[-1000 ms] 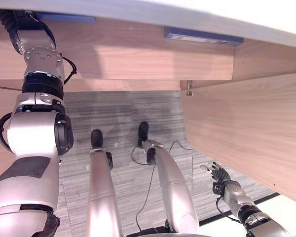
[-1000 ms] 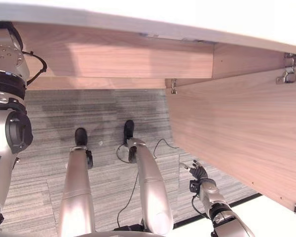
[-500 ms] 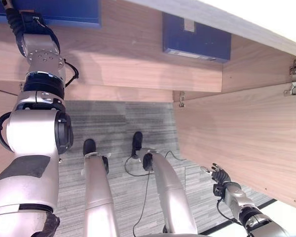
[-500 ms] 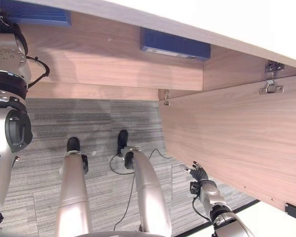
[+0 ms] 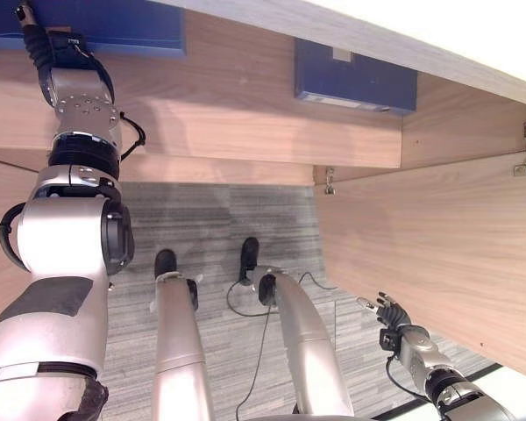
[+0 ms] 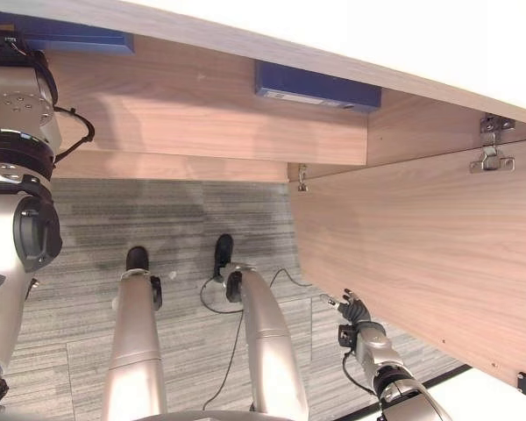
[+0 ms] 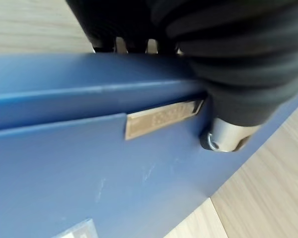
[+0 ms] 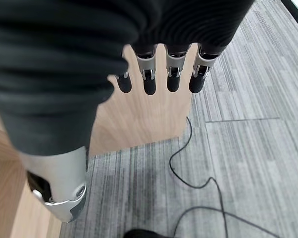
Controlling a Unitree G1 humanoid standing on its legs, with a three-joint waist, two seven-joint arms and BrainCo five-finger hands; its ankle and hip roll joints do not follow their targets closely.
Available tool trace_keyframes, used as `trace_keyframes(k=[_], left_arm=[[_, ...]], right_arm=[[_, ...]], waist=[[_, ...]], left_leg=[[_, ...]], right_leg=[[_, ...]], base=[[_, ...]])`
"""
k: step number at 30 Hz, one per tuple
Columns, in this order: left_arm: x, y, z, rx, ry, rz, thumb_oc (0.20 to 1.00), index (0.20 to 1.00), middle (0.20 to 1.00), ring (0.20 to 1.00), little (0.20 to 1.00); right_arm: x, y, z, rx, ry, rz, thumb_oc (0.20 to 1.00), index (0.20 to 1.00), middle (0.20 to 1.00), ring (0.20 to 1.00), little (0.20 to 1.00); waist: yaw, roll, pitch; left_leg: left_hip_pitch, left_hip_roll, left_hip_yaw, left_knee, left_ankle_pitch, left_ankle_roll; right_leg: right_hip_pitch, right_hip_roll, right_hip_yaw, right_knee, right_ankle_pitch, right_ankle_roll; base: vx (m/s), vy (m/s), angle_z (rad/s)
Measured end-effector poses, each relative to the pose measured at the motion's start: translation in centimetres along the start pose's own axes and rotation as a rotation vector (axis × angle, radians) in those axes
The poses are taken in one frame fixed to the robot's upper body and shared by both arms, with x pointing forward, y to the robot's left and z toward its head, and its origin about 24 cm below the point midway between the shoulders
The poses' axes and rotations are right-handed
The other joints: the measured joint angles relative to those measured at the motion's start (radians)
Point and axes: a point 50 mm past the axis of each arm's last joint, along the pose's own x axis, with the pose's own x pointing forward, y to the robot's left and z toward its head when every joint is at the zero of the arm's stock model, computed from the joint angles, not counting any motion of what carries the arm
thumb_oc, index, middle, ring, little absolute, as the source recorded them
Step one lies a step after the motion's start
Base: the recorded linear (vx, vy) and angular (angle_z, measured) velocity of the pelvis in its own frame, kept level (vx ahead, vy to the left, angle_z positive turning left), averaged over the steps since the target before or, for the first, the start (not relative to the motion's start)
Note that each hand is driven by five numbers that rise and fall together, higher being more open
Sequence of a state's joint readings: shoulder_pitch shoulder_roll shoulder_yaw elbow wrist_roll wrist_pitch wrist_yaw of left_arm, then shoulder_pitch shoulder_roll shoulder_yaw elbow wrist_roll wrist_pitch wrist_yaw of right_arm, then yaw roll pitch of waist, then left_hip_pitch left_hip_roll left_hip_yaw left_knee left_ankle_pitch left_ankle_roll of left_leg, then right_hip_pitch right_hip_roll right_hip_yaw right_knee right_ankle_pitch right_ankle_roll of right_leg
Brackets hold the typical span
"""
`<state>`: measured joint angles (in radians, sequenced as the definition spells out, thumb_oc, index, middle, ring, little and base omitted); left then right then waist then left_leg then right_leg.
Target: Put the empty folder in the office cabinet
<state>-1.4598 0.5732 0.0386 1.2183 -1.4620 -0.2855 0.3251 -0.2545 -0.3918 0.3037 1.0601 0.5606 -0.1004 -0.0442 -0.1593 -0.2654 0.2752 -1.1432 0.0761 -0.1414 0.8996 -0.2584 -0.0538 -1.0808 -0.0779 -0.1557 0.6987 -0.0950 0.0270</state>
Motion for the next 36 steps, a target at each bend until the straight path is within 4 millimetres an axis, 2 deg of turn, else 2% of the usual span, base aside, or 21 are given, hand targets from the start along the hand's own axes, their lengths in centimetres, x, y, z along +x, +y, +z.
trace_keyframes(k=[2, 8, 12, 16, 18, 22, 28, 36], left_arm=[[0.0, 0.0, 0.1, 0.029, 0.0, -0.003, 1.0, 1.0, 1.0, 1.0, 1.0], [0.6, 0.6, 1.9, 0.09, -0.023, 0.009, 1.0, 1.0, 1.0, 1.0, 1.0], [1.2, 1.6, 4.7, 0.215, -0.07, 0.071, 1.0, 1.0, 1.0, 1.0, 1.0], [1.6, 2.9, 8.0, 0.303, -0.128, 0.139, 1.0, 1.0, 1.0, 1.0, 1.0], [1.6, 3.8, 9.0, 0.343, -0.132, 0.172, 1.0, 1.0, 1.0, 1.0, 1.0], [1.7, 4.5, 8.6, 0.386, -0.104, 0.187, 1.0, 1.0, 1.0, 1.0, 1.0], [1.7, 4.7, 8.4, 0.394, -0.097, 0.187, 1.0, 1.0, 1.0, 1.0, 1.0], [1.7, 6.8, 8.1, 0.433, -0.076, 0.224, 1.0, 1.0, 1.0, 1.0, 1.0]], right_arm=[[0.0, 0.0, 0.0, 0.0, 0.0, 0.0, 1.0, 1.0, 1.0, 1.0, 1.0], [0.0, 0.0, 0.0, 0.001, 0.001, -0.001, 1.0, 1.0, 1.0, 1.0, 1.0], [0.0, -0.2, -0.1, 0.001, 0.004, -0.003, 1.0, 1.0, 1.0, 1.0, 1.0], [-0.1, -0.3, -0.1, 0.006, 0.006, -0.006, 1.0, 1.0, 1.0, 1.0, 1.0], [-0.1, -0.6, -0.2, 0.022, 0.007, -0.015, 1.0, 1.0, 1.0, 1.0, 1.0], [-0.1, -0.9, -0.3, 0.02, 0.017, -0.018, 1.0, 1.0, 1.0, 1.0, 1.0], [-0.1, -1.2, -0.2, 0.017, 0.018, -0.016, 1.0, 1.0, 1.0, 1.0, 1.0], [-0.1, -1.2, -0.2, 0.019, 0.022, -0.015, 1.0, 1.0, 1.0, 1.0, 1.0]], waist=[[0.0, 0.0, 0.0], [-0.008, 0.009, -0.005], [-0.017, 0.035, -0.02], [-0.015, 0.038, -0.022], [-0.013, 0.038, -0.022], [0.002, 0.037, -0.023], [0.001, 0.037, -0.023], [0.003, 0.036, -0.023]], left_leg=[[0.0, 0.0, 0.0, 0.0, -0.001, 0.001], [0.001, 0.0, 0.002, 0.001, -0.002, 0.004], [0.003, 0.0, 0.006, -0.006, 0.0, 0.0], [0.025, 0.001, 0.012, -0.035, 0.008, -0.006], [0.047, 0.001, 0.013, -0.064, 0.016, -0.009], [0.097, 0.0, 0.015, -0.135, 0.039, -0.014], [0.142, 0.0, 0.018, -0.212, 0.064, -0.023], [0.248, 0.0, 0.021, -0.344, 0.114, -0.039]], right_leg=[[0.0, 0.0, 0.0, 0.0, -0.001, 0.001], [0.0, -0.001, 0.001, 0.0, 0.0, 0.001], [0.001, 0.0, 0.005, -0.007, 0.002, -0.001], [0.015, 0.0, 0.006, -0.026, 0.006, -0.004], [0.034, 0.0, 0.006, -0.047, 0.014, -0.004], [0.081, 0.001, 0.001, -0.101, 0.029, -0.005], [0.111, 0.0, -0.003, -0.146, 0.037, -0.011], [0.191, 0.001, -0.009, -0.23, 0.055, -0.016]], base=[[0.0, 0.0, 0.0], [-0.01, 0.002, 0.0], [0.0, 0.0, 0.0], [-0.02, 0.0, 0.01], [-0.03, 0.0, 0.05], [-0.03, -0.009, 0.07], [-0.02, -0.001, 0.05], [-0.01, 0.025, 0.06]])
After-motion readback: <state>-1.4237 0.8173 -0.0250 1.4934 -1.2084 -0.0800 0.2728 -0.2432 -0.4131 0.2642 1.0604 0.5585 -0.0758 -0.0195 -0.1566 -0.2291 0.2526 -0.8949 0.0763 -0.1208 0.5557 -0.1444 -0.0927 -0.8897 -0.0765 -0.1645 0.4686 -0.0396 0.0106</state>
